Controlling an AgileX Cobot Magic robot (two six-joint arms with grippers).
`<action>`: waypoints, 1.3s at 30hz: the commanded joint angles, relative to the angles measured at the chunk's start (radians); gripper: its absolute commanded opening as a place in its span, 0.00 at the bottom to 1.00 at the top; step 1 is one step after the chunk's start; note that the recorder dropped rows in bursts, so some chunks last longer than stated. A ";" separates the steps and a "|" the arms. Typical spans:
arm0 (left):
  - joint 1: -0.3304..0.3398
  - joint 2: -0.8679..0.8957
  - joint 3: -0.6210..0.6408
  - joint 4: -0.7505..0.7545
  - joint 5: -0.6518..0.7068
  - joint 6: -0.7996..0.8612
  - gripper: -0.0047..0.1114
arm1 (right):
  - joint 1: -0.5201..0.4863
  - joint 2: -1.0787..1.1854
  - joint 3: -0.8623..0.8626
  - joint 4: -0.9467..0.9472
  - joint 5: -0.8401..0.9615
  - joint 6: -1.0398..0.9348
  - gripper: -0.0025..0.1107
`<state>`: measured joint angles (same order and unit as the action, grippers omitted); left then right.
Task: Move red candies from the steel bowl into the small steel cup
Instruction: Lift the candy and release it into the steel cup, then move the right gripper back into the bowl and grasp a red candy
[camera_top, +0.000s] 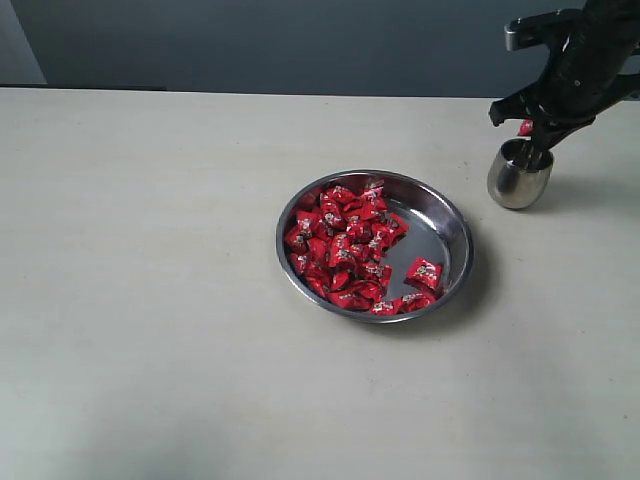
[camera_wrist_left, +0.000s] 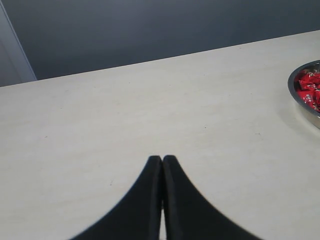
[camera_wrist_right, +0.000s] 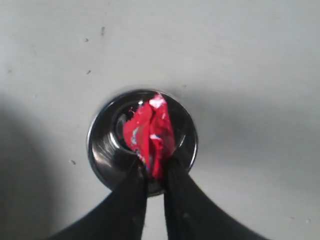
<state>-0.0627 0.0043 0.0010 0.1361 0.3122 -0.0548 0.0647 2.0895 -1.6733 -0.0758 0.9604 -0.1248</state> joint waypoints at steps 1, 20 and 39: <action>-0.010 -0.004 -0.001 0.000 -0.004 -0.006 0.04 | -0.006 -0.002 -0.008 -0.003 -0.004 -0.009 0.27; -0.010 -0.004 -0.001 0.000 -0.004 -0.006 0.04 | 0.147 0.008 -0.008 0.361 0.261 -0.353 0.29; -0.010 -0.004 -0.001 0.000 -0.004 -0.006 0.04 | 0.274 0.101 0.064 0.218 0.261 -0.256 0.44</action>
<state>-0.0627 0.0043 0.0010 0.1361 0.3122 -0.0548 0.3391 2.1921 -1.6335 0.1538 1.2196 -0.3861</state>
